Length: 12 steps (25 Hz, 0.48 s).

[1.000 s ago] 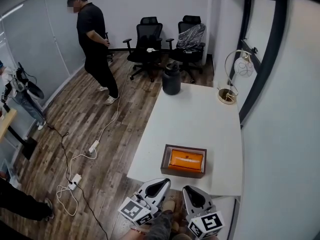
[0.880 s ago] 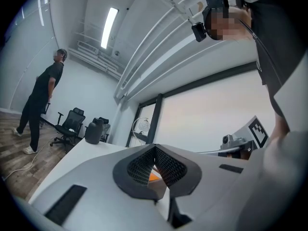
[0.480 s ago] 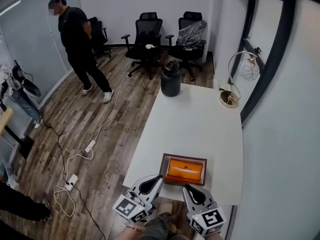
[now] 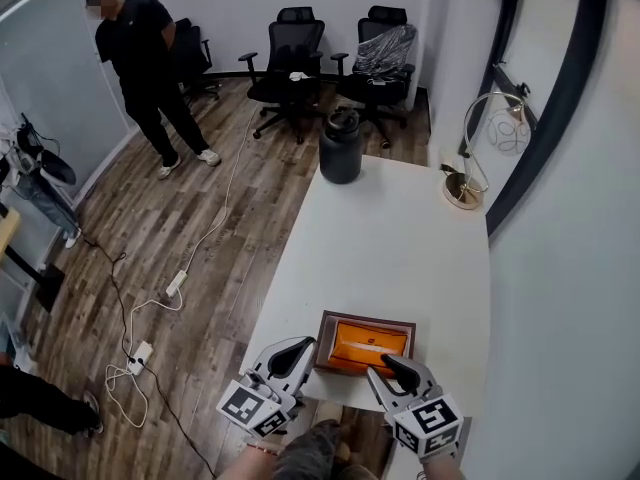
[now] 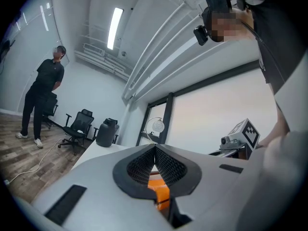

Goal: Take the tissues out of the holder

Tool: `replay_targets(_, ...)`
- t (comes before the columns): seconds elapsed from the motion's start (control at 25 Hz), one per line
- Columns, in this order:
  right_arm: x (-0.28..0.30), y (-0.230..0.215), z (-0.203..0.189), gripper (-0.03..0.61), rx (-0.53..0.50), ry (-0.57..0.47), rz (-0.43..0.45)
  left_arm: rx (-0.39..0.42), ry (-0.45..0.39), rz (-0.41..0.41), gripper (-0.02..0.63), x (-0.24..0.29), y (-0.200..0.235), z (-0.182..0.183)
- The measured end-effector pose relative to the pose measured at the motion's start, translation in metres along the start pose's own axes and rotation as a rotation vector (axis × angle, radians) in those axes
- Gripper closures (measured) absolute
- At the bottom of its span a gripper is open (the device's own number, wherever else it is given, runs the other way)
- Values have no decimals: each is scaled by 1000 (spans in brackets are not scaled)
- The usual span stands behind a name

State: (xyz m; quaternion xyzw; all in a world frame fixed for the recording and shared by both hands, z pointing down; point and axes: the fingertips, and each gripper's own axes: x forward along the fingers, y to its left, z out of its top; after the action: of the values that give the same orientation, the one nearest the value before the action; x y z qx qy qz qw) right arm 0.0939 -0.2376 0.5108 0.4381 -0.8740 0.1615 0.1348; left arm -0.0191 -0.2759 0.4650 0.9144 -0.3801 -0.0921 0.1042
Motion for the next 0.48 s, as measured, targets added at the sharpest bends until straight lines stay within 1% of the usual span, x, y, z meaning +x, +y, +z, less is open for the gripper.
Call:
replay_targets(0.24, 15, -20, -6, 421, -29, 108, 39, 5, 5, 18, 607, 7, 15, -4)
replay_targets(0.36, 23, -22, -9, 393, -102, 175, 71, 11, 9, 26, 607, 10, 20, -6)
replay_targets(0.48, 32, -22, -16, 369, -210, 256, 102, 12, 1, 24, 607, 13, 22, -5)
